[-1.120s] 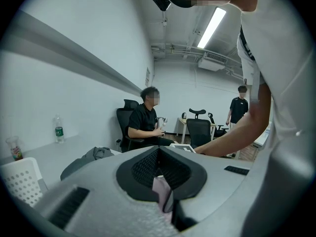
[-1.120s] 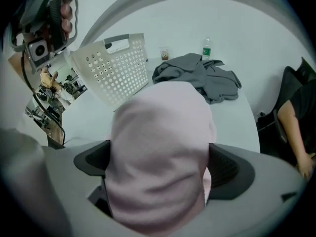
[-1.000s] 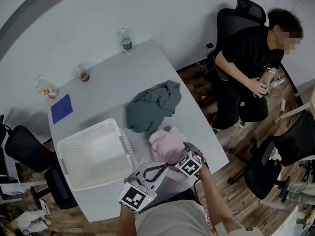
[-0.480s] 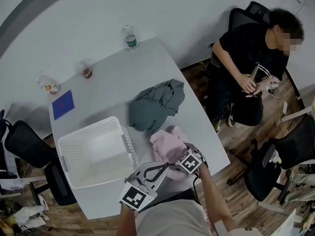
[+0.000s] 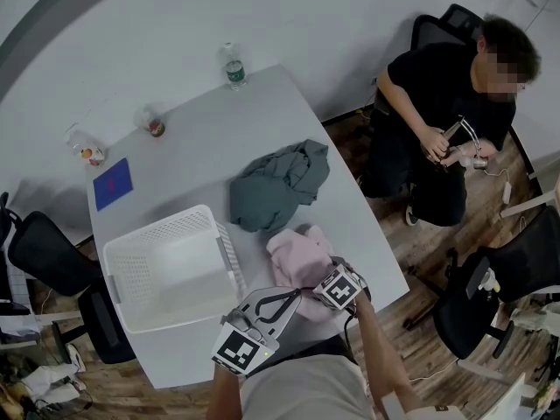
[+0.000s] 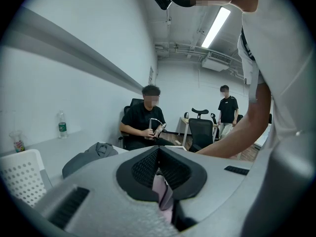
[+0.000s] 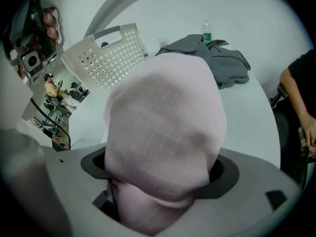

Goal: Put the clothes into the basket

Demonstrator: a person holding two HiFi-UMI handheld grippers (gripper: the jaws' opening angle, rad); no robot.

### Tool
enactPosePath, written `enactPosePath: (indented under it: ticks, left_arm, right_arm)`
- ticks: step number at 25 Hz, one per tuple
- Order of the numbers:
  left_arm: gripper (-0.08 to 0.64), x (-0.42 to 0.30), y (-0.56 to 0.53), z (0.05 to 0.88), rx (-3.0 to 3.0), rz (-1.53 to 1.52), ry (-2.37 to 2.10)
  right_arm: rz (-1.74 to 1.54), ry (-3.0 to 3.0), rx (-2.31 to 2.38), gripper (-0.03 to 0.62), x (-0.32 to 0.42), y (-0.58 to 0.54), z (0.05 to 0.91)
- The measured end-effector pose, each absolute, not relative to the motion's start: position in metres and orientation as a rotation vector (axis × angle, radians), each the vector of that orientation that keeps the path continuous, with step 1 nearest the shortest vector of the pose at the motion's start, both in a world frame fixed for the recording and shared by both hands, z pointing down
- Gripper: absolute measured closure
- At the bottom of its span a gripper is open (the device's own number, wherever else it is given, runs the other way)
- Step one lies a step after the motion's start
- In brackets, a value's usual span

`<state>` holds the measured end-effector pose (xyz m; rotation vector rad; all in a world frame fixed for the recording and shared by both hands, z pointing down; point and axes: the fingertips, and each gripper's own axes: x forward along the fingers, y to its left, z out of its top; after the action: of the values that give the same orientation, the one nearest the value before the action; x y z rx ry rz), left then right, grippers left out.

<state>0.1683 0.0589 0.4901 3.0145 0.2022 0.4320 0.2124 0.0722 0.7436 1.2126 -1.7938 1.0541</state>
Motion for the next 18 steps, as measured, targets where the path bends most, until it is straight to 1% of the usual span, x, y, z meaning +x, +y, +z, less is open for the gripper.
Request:
enactPosePath:
  ticks: [3, 6, 8, 12, 18]
  left_arm:
    - [0.554, 0.167, 0.058, 0.489, 2.993, 0.429, 0.176]
    - [0.554, 0.166, 0.058, 0.489, 3.009, 0.424, 0.177]
    - [0.554, 0.165, 0.059, 0.490, 3.043, 0.421, 0.200]
    - [0.554, 0.163, 0.059, 0.487, 3.029, 0.417, 0.176]
    - [0.554, 0.159, 0.060, 0.485, 3.044, 0.416, 0.175]
  right_arm:
    - [1.072, -1.802, 1.250, 0.167, 0.212, 0.073, 0.738]
    - [1.072, -1.819, 1.287, 0.238, 0.213, 0.073, 0.732]
    - [1.060, -1.826, 1.304, 0.270, 0.215, 0.073, 0.728]
    - [1.043, -1.829, 1.323, 0.315, 0.215, 0.075, 0.722]
    - [1.012, -1.819, 1.333, 0.336, 0.213, 0.077, 0.716]
